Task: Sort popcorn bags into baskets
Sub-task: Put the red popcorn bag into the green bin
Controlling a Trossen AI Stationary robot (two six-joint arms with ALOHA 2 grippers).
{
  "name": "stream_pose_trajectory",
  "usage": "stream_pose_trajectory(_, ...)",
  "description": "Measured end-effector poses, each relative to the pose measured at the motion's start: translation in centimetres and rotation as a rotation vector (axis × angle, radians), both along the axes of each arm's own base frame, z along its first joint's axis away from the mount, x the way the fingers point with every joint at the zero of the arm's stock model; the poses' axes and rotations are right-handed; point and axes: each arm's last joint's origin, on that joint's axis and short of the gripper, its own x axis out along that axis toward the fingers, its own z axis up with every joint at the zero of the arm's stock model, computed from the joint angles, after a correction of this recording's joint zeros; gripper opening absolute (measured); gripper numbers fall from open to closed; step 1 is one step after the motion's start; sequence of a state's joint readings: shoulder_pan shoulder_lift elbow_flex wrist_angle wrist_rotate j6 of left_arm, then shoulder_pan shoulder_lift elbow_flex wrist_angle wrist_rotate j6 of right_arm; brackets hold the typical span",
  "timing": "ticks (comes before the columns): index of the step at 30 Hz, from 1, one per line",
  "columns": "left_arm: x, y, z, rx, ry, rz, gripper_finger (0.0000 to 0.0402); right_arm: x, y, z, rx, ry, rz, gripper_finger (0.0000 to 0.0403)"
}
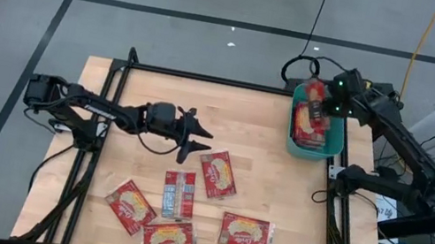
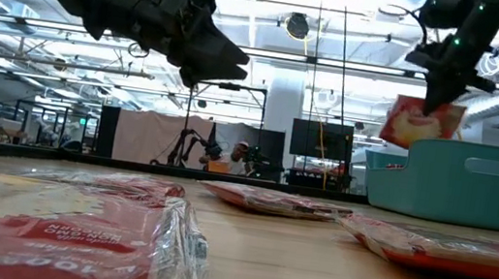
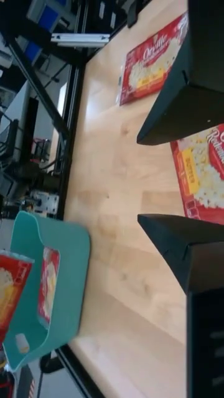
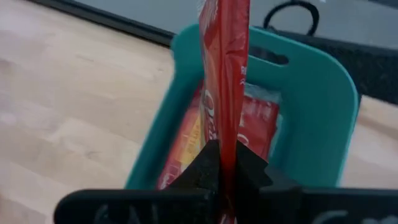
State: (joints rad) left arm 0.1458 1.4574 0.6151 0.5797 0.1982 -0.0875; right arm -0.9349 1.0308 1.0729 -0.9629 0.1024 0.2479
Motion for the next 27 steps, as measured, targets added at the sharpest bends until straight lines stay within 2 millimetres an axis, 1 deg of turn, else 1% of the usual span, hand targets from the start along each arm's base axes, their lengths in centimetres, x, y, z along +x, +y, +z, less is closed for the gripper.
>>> stream_pose_trajectory(4,0.1,-0.5,0.0,0.015,-0.002,-0.023,0.0181,0.0,0.0,-1.6,0.043,0.007,-0.027,0.0008)
stream_pose_trajectory(10,0.1,-0.5,0.0,0.025,-0.002,-0.026,0.0175,0.1,-0.1,-4.4,0.083,-0.025,-0.06,0.0009)
stream_pose_trajectory(14,0.1,-0.5,0.0,0.038,-0.002,-0.03,0.0175,0.2,-0.2,-5.7,0.073,-0.044,-0.08,0.0022)
stream_pose_trajectory(18,0.0,-0.5,0.0,0.043,-0.002,-0.031,0.0175,0.1,-0.2,-6.2,0.057,-0.008,-0.102,0.0053)
stream_pose_trajectory(20,0.0,-0.5,0.0,0.058,-0.003,-0.035,0.0175,-0.1,-0.2,-6.2,0.038,0.022,-0.122,0.0076)
stream_pose_trajectory(27,0.0,-0.5,0.0,0.063,-0.003,-0.036,0.0175,-0.1,-0.3,-6.0,0.005,0.033,-0.125,0.0152)
